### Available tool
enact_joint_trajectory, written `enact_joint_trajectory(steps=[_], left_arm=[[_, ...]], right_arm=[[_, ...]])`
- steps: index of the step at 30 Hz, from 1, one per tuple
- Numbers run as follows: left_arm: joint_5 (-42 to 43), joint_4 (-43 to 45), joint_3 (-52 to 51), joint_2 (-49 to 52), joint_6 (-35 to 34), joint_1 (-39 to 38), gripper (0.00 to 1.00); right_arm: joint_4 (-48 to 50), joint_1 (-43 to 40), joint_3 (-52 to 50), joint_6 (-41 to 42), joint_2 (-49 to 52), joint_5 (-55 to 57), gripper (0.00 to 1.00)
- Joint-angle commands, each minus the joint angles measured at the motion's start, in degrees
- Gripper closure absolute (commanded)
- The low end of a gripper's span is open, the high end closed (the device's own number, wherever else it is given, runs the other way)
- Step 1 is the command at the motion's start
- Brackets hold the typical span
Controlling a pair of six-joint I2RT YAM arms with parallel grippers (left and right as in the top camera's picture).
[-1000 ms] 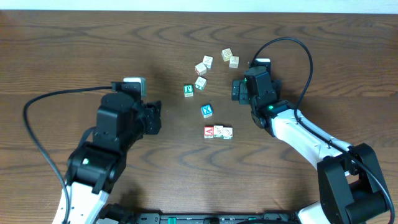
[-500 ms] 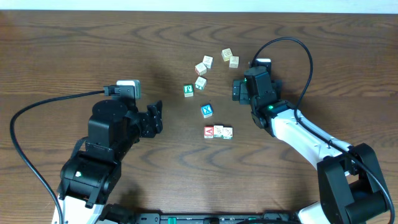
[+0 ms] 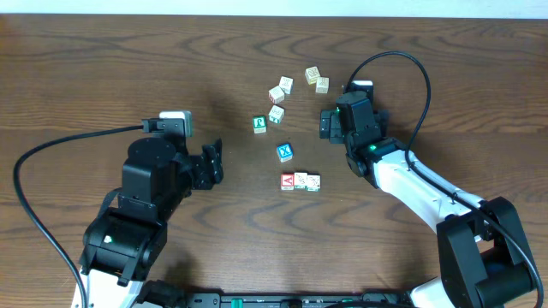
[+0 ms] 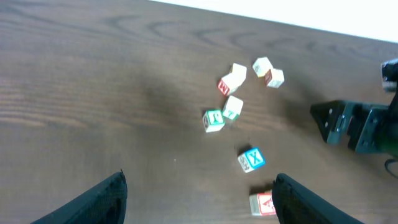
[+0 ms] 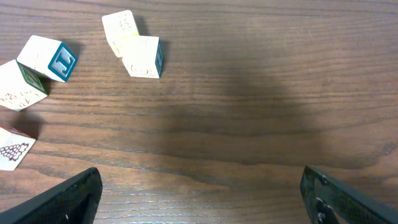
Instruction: Lift 3 blocks
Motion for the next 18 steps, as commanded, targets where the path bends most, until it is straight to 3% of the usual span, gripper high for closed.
enact_joint_trajectory(steps=[1,12,18], left_arm=[[-1.5,3.1,1.4,-0.3,0.3,0.3,0.25],[-1.7,19.3,1.2,0.3,16.2,0.2,0.25],[-1.7,30.8,-2.8,-5.2,24.0,0.2,0.25]], right_arm=[[0.0,-0.1,0.5,-0.7,0.4,0.1,0.01],[0.0,-0.1,0.5,-0.7,0.4,0.1,0.01],[0.0,-0.1,0.5,-0.7,0.4,0.1,0.01]])
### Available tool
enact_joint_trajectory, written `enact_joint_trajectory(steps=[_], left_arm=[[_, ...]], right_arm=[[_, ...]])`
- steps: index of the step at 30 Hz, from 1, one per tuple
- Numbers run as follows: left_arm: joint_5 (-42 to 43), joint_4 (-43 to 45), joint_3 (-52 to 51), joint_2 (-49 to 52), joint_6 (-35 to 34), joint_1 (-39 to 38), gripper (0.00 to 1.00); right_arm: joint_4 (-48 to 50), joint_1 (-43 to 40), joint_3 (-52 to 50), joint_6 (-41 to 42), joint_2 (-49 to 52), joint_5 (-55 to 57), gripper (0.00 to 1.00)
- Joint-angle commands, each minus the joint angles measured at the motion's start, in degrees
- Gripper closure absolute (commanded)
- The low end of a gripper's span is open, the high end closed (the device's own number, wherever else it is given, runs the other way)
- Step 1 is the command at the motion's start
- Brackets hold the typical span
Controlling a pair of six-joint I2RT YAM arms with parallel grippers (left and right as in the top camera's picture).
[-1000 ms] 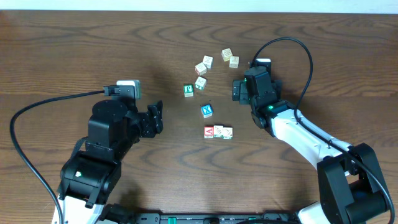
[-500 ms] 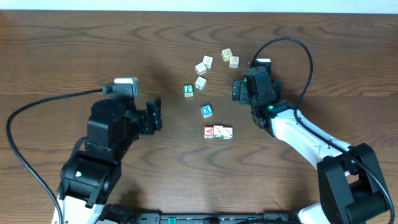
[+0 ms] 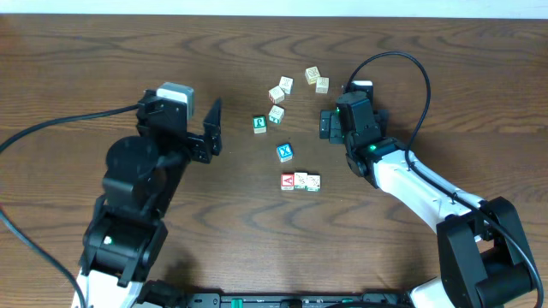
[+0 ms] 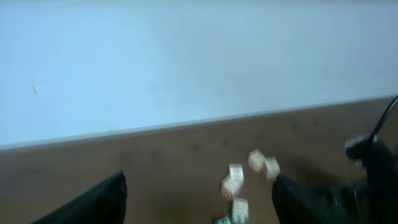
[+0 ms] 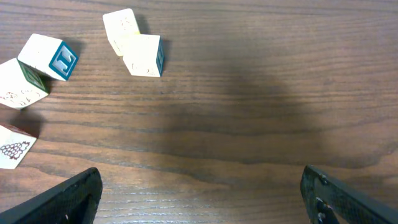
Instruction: Lift 3 blocks
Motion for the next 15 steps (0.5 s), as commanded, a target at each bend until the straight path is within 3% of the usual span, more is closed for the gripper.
enact_joint_trajectory(steps=[1,7,15], left_arm=[[-0.9,8.2,-4.1,-6.2,8.5,0.2,0.25],[0.5,18.7,-18.0,-18.3,9.8,2.3,0.25],[3.4,24.4,-35.4,-33.9,9.8,6.4,0.24]], right_arm=[[0.1,-0.1,0.5,-0.7,0.4,0.3,0.01],[0.1,-0.1,0.5,-0.7,0.4,0.3,0.01],[0.1,-0.1,0.5,-0.7,0.4,0.3,0.01]])
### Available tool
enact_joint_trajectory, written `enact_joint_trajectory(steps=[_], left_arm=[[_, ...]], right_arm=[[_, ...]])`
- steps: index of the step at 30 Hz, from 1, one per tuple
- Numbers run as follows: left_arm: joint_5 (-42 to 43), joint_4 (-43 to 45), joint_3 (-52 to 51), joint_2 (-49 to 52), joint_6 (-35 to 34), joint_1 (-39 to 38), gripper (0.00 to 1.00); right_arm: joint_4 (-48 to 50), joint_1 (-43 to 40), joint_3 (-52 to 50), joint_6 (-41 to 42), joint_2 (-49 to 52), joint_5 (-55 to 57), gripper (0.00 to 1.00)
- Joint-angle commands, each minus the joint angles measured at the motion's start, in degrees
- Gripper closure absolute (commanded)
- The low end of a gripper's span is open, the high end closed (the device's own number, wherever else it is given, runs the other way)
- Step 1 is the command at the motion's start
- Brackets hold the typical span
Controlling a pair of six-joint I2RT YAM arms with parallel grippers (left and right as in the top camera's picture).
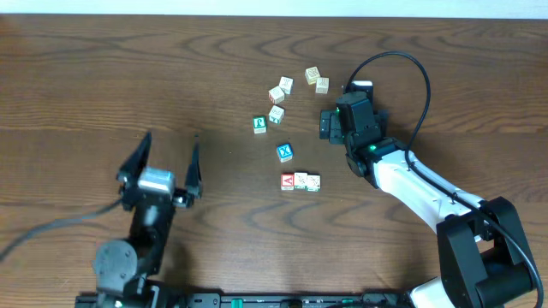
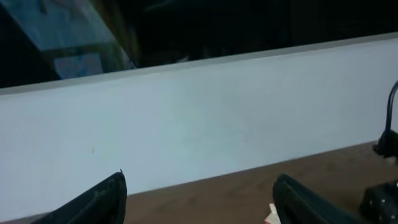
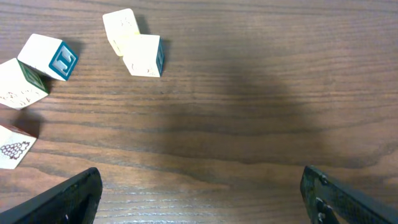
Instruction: Lift 3 blocks
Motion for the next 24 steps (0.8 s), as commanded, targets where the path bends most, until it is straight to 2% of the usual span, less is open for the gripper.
enact_joint_trajectory(steps=[1,17,24], left_arm=[[1.4,2.9,-7.1,-7.6,0.6,2.4,0.25],[1.3,5.2,-18.6,-18.3,-4.9,8.6,0.24],[0.8,-0.7,-19.1,-19.9,-6.2,8.9,0.25]], right_arm=[[0.1,-0.1,0.5,-0.7,0.4,0.3,0.01],[0.1,-0.1,0.5,-0.7,0.4,0.3,0.01],[0.1,-0.1,0.5,-0.7,0.4,0.3,0.01]])
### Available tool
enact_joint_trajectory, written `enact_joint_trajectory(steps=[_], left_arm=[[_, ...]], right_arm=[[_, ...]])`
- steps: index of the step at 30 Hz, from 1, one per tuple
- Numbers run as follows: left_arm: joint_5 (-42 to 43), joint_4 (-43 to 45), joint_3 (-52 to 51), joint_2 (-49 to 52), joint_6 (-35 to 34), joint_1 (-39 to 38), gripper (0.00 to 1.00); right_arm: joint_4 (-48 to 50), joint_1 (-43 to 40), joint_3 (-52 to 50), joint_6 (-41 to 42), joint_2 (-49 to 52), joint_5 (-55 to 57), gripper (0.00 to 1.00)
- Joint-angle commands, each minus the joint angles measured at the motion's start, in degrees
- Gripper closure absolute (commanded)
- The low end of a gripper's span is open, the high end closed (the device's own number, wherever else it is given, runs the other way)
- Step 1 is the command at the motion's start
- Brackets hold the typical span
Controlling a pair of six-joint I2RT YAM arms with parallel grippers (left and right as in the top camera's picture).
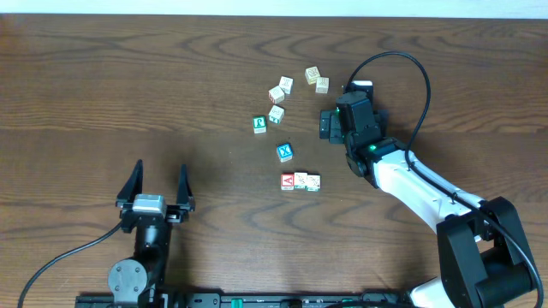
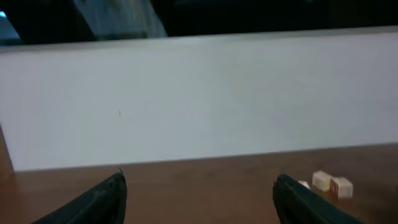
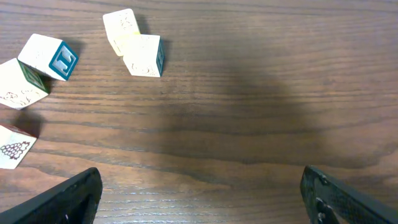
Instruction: Lift 3 blocks
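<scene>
Several small lettered wooden blocks lie mid-table: a row of three (image 1: 300,181), a blue X block (image 1: 285,152), a green block (image 1: 259,124) and pale ones (image 1: 281,89) behind. My right gripper (image 1: 326,124) hangs open just right of the cluster. In the right wrist view it (image 3: 202,199) is empty over bare wood, with a pale pair (image 3: 144,56) and a teal-faced block (image 3: 50,56) ahead. My left gripper (image 1: 157,182) stands open and empty at the front left, far from the blocks. In the left wrist view it (image 2: 200,202) faces level across the table.
The dark wooden table (image 1: 103,85) ends at a white wall (image 2: 199,99) at the back. The right arm's black cable (image 1: 411,68) loops above the table at the right. Two pale blocks (image 2: 333,183) show far off in the left wrist view.
My left arm has drawn a little further back and down over its base at the front left, and its camera now looks level across the table. The right arm and the blocks are unchanged.
My left gripper was open over the table left of the blocks, looking down on them. Then it had tilted up toward the wall, then stood back near the front edge, and now sits folded over its base. The right gripper stayed open beside the cluster; no block moved.
</scene>
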Motion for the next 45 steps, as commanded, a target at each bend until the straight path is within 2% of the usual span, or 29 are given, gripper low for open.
enact_joint_trajectory(steps=[1,7,13,45], left_arm=[[-0.2,-1.4,-0.3,-0.7,-1.2,0.4,0.24],[-1.2,-8.7,-0.3,-0.7,-1.4,0.3,0.25],[-1.8,-21.8,-0.3,-0.7,-1.6,0.4,0.24],[-2.6,-21.6,-0.3,-0.6,-2.0,0.4,0.24]], right_arm=[[0.1,-0.1,0.5,-0.7,0.4,0.4,0.01],[0.1,-0.1,0.5,-0.7,0.4,0.4,0.01],[0.1,-0.1,0.5,-0.7,0.4,0.4,0.01],[-0.4,-0.1,0.4,-0.6,-0.1,0.2,0.01]])
